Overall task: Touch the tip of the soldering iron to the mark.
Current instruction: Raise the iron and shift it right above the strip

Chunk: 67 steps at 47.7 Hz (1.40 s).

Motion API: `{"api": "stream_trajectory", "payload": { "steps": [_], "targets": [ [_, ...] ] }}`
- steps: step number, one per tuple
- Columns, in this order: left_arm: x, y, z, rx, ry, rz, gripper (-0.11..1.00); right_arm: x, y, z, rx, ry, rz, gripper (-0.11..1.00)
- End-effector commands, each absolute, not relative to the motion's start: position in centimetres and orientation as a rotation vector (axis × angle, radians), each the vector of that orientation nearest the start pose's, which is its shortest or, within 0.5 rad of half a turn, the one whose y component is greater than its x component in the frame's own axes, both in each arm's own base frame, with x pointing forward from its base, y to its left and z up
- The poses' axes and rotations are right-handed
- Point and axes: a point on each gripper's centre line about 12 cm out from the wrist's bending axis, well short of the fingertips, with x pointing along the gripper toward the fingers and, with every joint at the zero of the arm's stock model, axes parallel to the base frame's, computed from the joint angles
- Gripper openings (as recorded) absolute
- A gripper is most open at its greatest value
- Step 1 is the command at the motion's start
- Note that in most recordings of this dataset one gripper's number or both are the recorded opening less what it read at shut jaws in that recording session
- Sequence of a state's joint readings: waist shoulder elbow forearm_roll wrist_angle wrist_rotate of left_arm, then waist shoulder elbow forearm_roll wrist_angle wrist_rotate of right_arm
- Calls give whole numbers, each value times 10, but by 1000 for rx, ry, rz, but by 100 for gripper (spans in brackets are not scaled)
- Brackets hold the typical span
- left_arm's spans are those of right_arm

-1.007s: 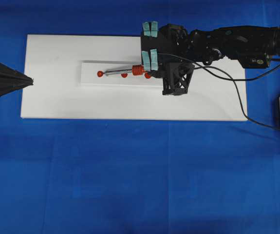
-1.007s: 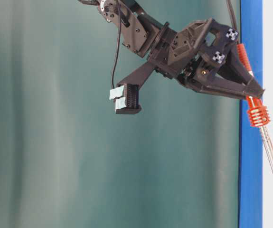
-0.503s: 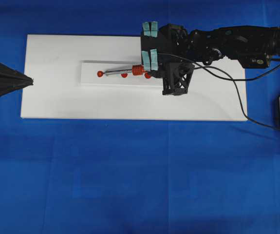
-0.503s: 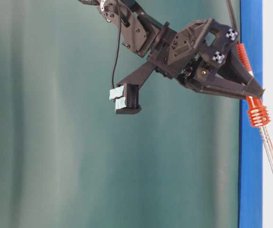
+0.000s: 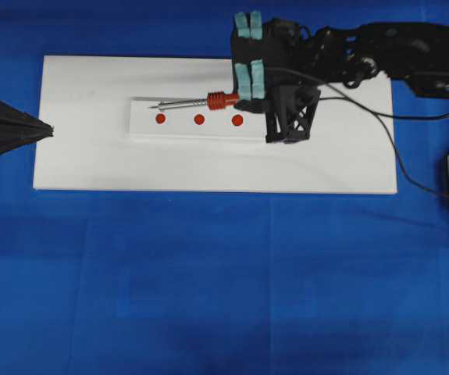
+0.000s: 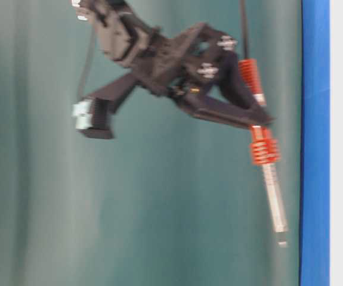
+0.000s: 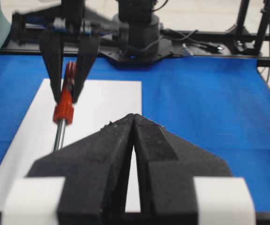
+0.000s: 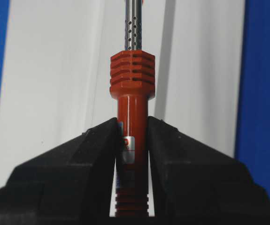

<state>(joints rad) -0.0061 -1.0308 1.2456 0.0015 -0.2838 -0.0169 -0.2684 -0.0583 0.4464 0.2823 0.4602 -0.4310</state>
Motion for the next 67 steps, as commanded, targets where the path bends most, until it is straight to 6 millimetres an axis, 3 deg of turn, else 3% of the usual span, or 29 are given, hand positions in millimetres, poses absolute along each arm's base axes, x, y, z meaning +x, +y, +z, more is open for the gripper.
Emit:
{"api": "stream_trajectory", "payload": {
  "steps": [1, 10, 14, 31, 59, 67],
  "targets": [
    [186, -1, 282, -14, -84, -8, 0, 388, -93, 268, -35, 758, -65, 6],
    [186, -2, 282, -14, -86, -9, 0, 385, -92, 295, -77, 737, -59, 6],
    [186, -1, 282, -14, -86, -8, 0, 385, -93, 297, -81, 735, -59, 6],
    [186, -1, 283, -14, -90, -8, 0, 380, -93, 292, -64, 759, -69, 6],
    [186, -1, 283, -16, -90, -9, 0, 316, -82, 276, 0, 815, -121, 6],
    [186, -1, 283, -14, -90, -8, 0, 311, -81, 275, 10, 813, -126, 6]
  ]
}}
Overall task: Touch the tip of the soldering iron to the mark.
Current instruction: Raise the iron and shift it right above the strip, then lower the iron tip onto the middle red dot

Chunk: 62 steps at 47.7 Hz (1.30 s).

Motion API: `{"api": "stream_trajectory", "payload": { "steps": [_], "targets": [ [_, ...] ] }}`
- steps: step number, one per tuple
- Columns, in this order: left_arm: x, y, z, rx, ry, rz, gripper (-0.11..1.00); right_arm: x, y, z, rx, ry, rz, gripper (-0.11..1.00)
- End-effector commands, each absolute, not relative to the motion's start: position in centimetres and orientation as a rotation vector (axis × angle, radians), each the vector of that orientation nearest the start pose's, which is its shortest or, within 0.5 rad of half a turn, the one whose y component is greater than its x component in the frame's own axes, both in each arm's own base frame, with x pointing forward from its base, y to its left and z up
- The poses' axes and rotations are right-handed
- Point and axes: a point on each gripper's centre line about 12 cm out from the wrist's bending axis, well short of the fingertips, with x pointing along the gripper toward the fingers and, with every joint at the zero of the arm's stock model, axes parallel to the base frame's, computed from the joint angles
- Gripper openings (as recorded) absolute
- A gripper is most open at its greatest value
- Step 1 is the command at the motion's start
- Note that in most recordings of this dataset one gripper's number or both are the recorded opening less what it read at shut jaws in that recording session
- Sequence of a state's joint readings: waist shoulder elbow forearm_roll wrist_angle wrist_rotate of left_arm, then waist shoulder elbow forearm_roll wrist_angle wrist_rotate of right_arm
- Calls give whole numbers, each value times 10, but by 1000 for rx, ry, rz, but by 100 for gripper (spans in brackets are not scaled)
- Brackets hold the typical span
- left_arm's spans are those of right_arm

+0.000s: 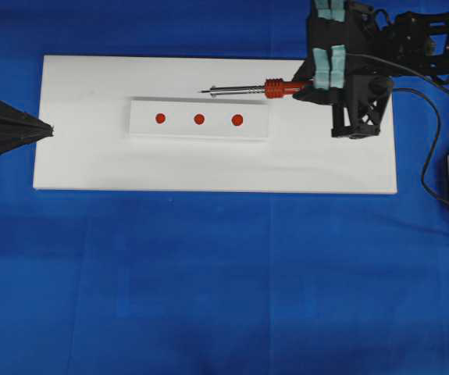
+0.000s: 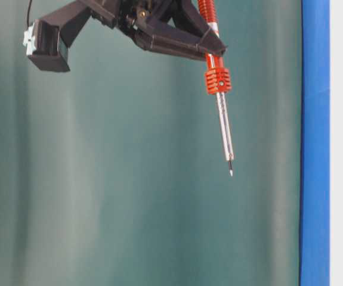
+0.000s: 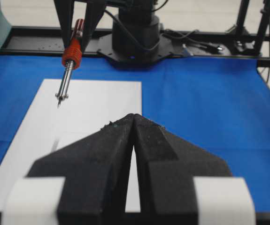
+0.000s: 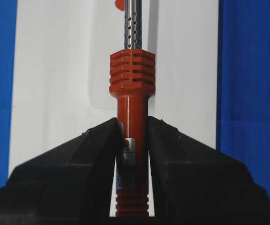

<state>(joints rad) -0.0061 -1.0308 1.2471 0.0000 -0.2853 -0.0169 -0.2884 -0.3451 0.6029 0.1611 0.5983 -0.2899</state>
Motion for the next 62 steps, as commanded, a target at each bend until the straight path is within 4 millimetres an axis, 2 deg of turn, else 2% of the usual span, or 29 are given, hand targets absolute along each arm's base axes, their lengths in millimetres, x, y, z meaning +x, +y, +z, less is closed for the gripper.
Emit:
{"api": "stream_trajectory", "payload": {
  "steps": [1, 51, 62],
  "targets": [
    [186, -1, 283, -16, -90, -8, 0, 311, -81, 275, 11, 813, -126, 6],
    [186, -1, 283, -16, -90, -7, 0, 316, -83, 272, 3, 811, -133, 6],
    [186, -2, 283, -14, -90, -9, 0, 319, -84, 265, 7, 830, -131, 6]
  ]
}}
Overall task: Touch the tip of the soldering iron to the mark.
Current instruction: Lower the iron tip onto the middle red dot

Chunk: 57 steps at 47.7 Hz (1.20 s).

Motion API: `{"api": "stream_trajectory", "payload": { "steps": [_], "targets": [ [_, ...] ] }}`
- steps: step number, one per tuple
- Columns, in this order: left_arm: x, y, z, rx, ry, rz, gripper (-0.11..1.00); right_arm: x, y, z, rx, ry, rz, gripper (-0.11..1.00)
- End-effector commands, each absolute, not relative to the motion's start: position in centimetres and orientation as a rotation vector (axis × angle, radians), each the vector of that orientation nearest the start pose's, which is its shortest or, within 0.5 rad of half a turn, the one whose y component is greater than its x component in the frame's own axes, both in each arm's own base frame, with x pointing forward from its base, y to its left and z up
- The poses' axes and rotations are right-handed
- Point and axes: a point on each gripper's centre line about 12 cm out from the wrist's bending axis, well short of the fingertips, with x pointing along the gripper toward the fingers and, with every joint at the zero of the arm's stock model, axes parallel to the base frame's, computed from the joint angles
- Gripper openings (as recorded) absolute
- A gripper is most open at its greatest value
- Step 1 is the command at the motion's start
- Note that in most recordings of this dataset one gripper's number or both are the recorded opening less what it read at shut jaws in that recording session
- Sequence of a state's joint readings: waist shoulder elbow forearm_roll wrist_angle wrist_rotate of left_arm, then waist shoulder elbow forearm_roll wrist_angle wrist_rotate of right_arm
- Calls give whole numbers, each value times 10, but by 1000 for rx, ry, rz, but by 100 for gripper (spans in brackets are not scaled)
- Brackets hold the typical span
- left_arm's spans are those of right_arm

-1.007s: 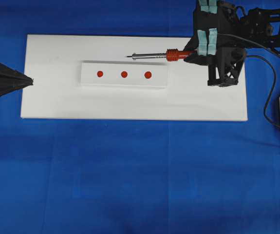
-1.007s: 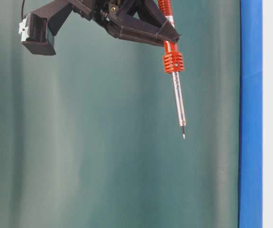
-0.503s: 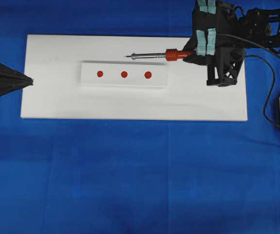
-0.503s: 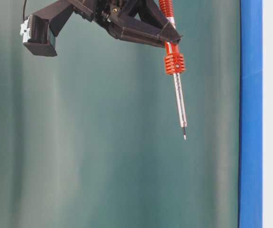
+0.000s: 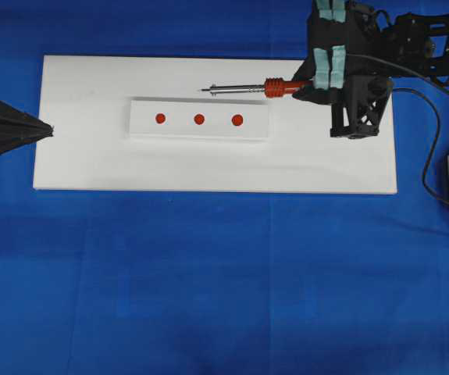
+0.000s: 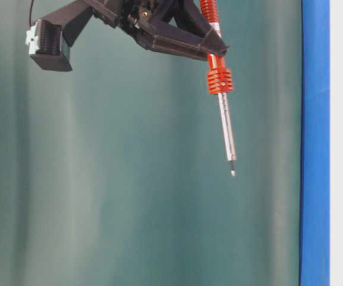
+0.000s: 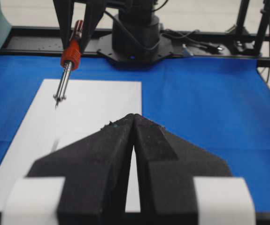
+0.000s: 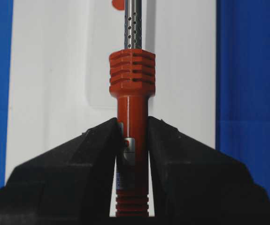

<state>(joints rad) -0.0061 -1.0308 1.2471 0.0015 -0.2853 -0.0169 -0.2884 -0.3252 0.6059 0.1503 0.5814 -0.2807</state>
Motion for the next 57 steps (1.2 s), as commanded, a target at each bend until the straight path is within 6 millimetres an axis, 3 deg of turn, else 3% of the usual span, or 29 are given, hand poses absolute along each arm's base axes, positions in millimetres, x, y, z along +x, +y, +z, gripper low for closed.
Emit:
{"api": "stream_trajectory", "payload": {
  "steps": [1, 35, 57],
  "targets": [
    [186, -1, 283, -14, -90, -8, 0, 319, -84, 263, 8, 833, -131, 6],
    [186, -1, 283, -14, -90, -8, 0, 342, -93, 181, 41, 969, -137, 6],
    [186, -1, 283, -14, -90, -8, 0, 344, -94, 169, 46, 995, -136, 6]
  ]
}}
